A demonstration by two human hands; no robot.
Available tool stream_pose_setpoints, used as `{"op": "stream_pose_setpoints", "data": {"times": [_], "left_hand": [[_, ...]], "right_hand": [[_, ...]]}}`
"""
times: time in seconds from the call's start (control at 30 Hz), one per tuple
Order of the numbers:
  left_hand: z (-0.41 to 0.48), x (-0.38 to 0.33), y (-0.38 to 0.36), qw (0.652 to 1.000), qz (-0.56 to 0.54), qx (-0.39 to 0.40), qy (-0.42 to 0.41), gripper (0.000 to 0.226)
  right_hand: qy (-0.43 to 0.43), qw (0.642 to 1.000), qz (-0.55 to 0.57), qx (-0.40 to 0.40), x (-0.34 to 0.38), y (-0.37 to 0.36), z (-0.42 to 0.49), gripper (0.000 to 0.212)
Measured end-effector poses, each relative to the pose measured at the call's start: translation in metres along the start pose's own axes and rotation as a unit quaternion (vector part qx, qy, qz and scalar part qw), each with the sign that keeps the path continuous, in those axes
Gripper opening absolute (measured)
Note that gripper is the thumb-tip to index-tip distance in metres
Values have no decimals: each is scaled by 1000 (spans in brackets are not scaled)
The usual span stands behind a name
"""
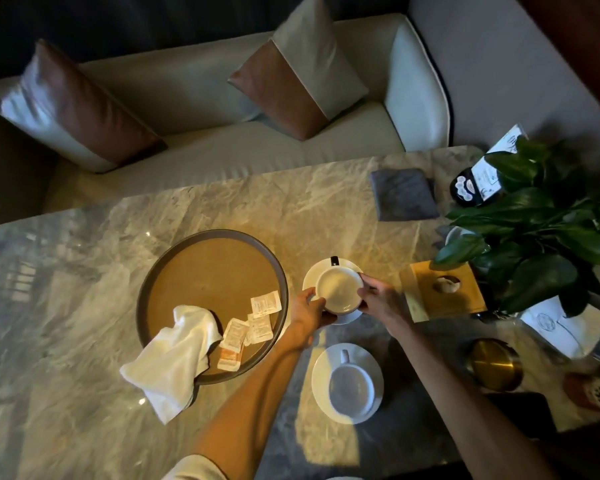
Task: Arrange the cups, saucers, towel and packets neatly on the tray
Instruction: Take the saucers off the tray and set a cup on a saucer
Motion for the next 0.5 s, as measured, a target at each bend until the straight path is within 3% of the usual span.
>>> {"op": "stream_pose_setpoints", "data": {"times": [0.1, 0.27, 0.5], "left_hand": [[2, 0, -1, 1000, 6, -6, -4, 27], [3, 3, 0, 1000, 9, -14, -7, 41], [0, 3, 1, 999, 19, -27, -4, 42]], "right_hand": [[-4, 1000, 13, 2, -1, -1, 1, 44], [-9, 1000, 26, 11, -3, -3, 2, 45], [-5, 999, 37, 20, -5, -6, 3, 44]]}}
Point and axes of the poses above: each hand's wrist, its own z-axis towards the middle knuckle, its own y-axis out of the back of the hand, x = y × z, the point moved 2 cm from there along z, towards the middle knuckle, and after that the axes turned 1 degree about z, right-handed, at the moved point
